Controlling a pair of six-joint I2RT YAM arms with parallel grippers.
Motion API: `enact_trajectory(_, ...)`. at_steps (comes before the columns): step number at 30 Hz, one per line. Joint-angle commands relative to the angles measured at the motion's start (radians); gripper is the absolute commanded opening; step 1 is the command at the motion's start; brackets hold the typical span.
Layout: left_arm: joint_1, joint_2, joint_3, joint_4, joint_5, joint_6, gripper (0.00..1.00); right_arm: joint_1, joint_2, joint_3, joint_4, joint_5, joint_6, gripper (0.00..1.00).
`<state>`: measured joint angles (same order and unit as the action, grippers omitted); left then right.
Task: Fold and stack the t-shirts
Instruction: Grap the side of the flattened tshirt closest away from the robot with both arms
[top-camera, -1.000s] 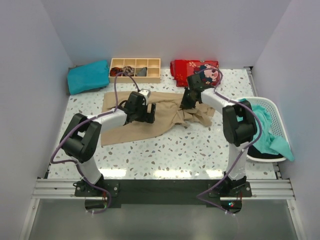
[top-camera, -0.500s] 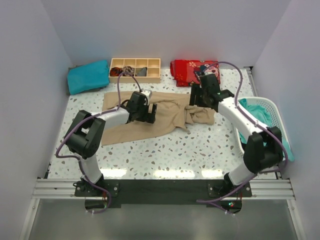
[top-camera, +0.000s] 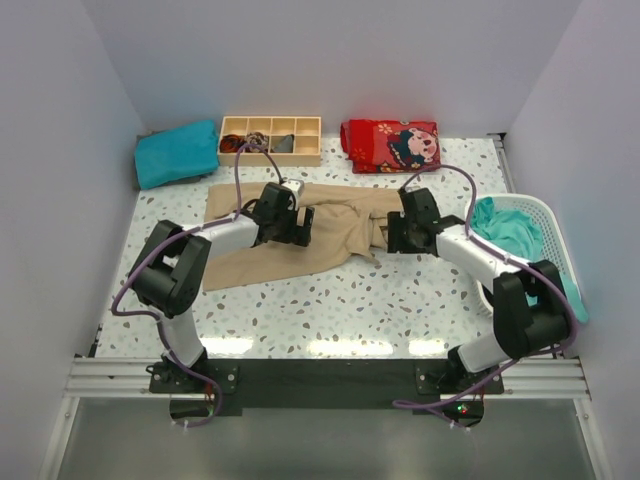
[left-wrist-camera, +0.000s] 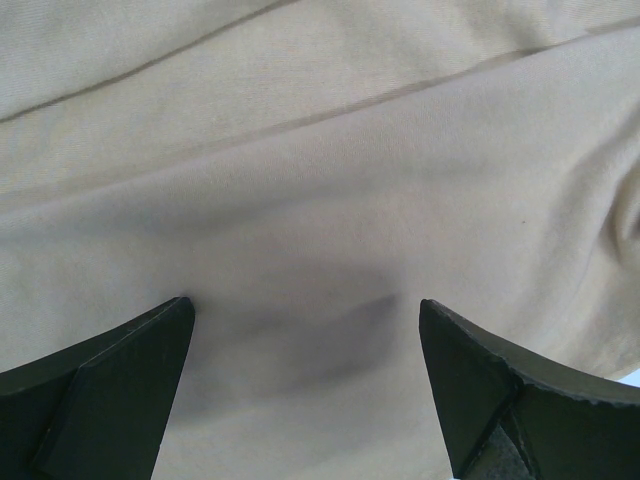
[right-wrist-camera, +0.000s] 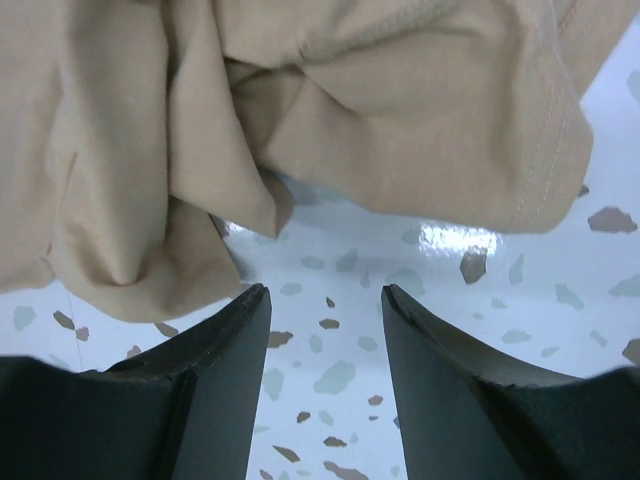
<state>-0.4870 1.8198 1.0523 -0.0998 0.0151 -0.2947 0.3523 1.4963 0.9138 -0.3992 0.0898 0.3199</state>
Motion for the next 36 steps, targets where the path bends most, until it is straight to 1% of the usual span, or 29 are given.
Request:
enact_trajectory(1,0.001,0.003,0.009,0.009,-0.007,0.019,1.00,-0.003,0.021,0.008,0.143,-0.025,-0.057,0.53)
enact_trajectory(12,0.001,0.007,0.005,0.008,-0.014,0.022,1.00,-0.003,0.114,0.051,0.186,-0.088,-0.051,0.52)
enact_trajectory(15,0.001,0.006,0.006,0.002,-0.012,0.025,1.00,-0.001,0.134,0.060,0.187,-0.088,-0.054,0.49)
enact_trajectory(18,0.001,0.007,0.005,0.002,-0.037,0.025,1.00,-0.003,0.150,0.065,0.194,-0.120,-0.053,0.38)
enact_trajectory(19,0.001,0.007,0.006,0.000,-0.037,0.025,1.00,-0.001,0.154,0.066,0.197,-0.127,-0.051,0.37)
enact_trajectory(20,0.001,0.007,0.006,0.000,-0.037,0.025,1.00,-0.003,0.156,0.068,0.197,-0.128,-0.051,0.33)
enact_trajectory(21,0.001,0.009,0.006,0.000,-0.035,0.025,1.00,-0.001,0.165,0.068,0.198,-0.136,-0.051,0.27)
enact_trajectory(23,0.001,0.009,0.006,0.000,-0.037,0.026,1.00,-0.001,0.168,0.071,0.201,-0.145,-0.051,0.19)
enact_trajectory(24,0.001,0.010,0.006,-0.001,-0.037,0.026,1.00,-0.001,0.163,0.068,0.204,-0.153,-0.053,0.11)
enact_trajectory(26,0.001,0.009,0.006,-0.001,-0.038,0.026,1.00,-0.001,0.154,0.062,0.210,-0.171,-0.051,0.01)
enact_trajectory(32,0.001,0.009,0.006,-0.003,-0.041,0.028,1.00,-0.001,0.104,0.056,0.198,-0.177,-0.048,0.00)
enact_trajectory(35,0.001,0.007,0.012,-0.009,-0.041,0.031,1.00,-0.001,0.041,0.065,0.131,-0.160,-0.007,0.00)
enact_trajectory(36,0.001,0.009,0.014,-0.015,-0.041,0.032,1.00,-0.003,0.024,0.066,0.082,-0.162,0.002,0.00)
